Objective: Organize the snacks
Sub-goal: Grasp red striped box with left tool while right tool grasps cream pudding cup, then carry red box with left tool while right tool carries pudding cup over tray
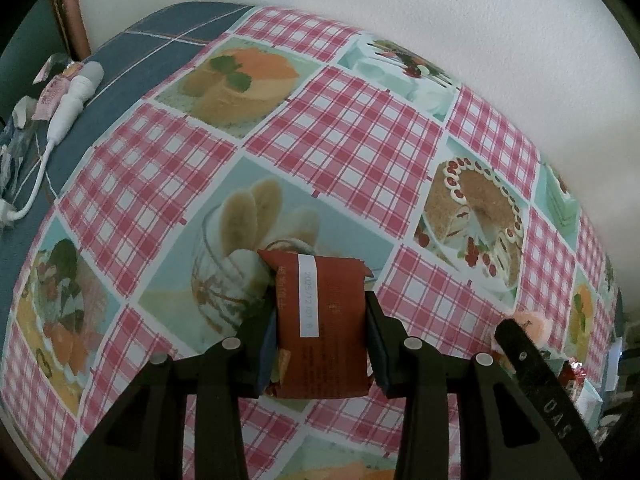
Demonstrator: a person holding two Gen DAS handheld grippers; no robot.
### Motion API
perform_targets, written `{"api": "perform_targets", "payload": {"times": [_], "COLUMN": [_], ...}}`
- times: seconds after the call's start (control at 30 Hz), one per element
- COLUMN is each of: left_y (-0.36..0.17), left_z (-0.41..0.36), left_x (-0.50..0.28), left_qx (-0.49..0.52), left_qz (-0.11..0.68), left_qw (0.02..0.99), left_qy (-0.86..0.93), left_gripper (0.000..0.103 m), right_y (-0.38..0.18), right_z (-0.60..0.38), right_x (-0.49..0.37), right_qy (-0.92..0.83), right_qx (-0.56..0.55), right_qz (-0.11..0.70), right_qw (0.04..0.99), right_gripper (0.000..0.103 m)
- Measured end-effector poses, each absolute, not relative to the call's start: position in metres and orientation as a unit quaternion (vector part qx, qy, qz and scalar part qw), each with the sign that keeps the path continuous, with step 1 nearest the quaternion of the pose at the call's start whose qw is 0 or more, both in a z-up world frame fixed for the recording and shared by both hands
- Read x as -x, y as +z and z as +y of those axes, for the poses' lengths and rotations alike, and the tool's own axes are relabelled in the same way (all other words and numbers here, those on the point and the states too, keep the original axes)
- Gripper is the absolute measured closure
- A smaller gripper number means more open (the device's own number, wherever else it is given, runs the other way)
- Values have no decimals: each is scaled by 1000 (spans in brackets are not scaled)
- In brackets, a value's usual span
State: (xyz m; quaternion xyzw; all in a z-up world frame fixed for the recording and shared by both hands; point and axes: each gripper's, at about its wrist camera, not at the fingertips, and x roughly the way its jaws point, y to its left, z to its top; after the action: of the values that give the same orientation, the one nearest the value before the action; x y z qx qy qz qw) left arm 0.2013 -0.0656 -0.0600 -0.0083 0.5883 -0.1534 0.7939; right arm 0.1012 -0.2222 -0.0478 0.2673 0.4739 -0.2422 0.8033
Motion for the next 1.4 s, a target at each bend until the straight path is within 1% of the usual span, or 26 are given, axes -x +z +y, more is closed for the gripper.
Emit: {"api": "perform_targets", "payload": {"times": [0.23,0.47,0.67,0.93,1.4], "left_y": [-49,-6,29,63,78], "left_z": [-53,-42,-30,-24,-24], "left_x": [-197,-181,-158,-113,-56], "left_qx": [23,21,46,26,-7], "left_qz": [591,573,563,540,518], "left_qw": [792,805,810,825,830], "left_qy": [-151,-152,-158,-168,-208], "left_gripper": [62,62,62,62,62], "right_y": [-39,-10,19,58,68], "right_z": [-212,-196,-186,-171,-172], "right_x": [-82,-55,-25,22,112], "right_qy": [-243,-236,-236,-248,-259], "right_qx": [-262,-262,-267,-256,-297], "right_qz": [473,462,453,438,418], "right_qw": [805,814,817,825,819], "right_gripper": [54,54,54,54,54]}}
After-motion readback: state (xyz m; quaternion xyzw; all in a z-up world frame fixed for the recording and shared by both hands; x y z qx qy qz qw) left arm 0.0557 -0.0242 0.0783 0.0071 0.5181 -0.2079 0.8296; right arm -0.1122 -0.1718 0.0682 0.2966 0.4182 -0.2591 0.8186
